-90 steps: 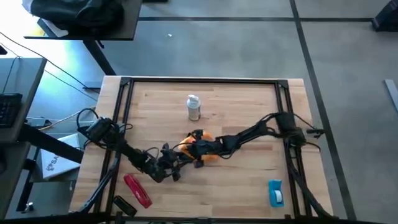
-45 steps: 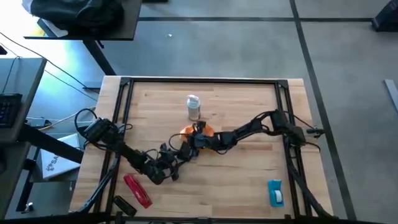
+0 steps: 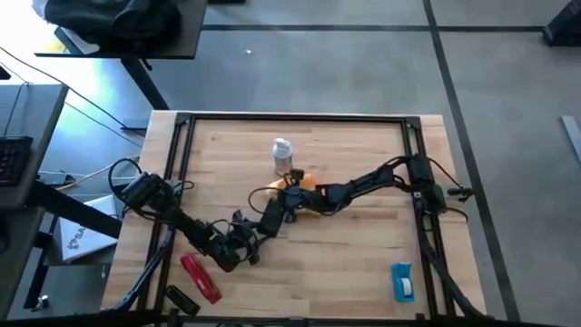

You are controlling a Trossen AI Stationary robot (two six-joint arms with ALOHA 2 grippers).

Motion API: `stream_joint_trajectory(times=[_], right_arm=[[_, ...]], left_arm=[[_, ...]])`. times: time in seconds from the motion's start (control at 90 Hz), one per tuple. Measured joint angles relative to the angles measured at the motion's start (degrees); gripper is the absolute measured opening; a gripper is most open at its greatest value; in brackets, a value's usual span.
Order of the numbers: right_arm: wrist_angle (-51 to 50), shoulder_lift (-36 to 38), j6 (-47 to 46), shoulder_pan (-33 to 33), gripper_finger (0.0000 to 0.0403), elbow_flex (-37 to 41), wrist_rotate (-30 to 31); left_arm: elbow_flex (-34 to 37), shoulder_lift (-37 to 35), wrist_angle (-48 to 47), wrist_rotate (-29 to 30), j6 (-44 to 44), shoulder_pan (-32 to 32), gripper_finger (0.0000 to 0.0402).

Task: Apply microfiber cloth
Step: Wipe the front and back of the cellphone with the yellow microfiber cloth

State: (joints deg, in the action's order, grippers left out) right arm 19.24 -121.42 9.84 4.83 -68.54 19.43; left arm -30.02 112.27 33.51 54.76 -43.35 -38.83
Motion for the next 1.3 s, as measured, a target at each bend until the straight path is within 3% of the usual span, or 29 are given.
stream_joint_trajectory(times=[0.278, 0.356, 0.444, 0.689, 0.844, 0.956, 1.156, 1.3], right_arm=[[16.42, -9.62, -6.02, -0.23, 0.0000, -0.11, -12.63], [17.75, -10.84, -6.92, -0.15, 0.0000, -0.16, -13.70], [16.25, -10.96, -7.31, -0.33, 0.0000, -0.27, -11.04], [5.93, -6.58, -1.78, -1.72, 0.0000, 0.09, 7.49], [-2.20, -3.03, -1.37, -2.66, 0.0000, 0.25, 7.70], [-3.39, -1.07, -3.82, -2.02, 0.0000, 0.27, 3.18], [1.74, -2.20, -11.95, 0.87, 0.0000, 0.09, -18.25], [2.23, -3.56, -13.91, 3.62, 0.0000, -0.03, -18.23]], left_arm=[[0.04, 0.00, -0.01, 0.49, 0.34, -0.02, 0.0204], [0.07, 0.02, 0.04, 0.66, 0.37, -0.04, 0.0204], [0.07, 0.04, 0.02, 0.64, 0.37, -0.04, 0.0204], [0.11, 0.13, -0.39, 1.30, -0.15, -0.52, 0.0204], [0.11, 0.12, -0.36, 1.47, -0.53, -0.60, 0.0204], [0.11, 0.13, -0.30, 1.49, -0.53, -0.61, 0.0204], [0.11, 0.15, -0.21, 1.80, -0.53, -0.61, 0.0204], [0.09, 0.17, -0.12, 1.78, -0.02, -0.63, 0.0204]])
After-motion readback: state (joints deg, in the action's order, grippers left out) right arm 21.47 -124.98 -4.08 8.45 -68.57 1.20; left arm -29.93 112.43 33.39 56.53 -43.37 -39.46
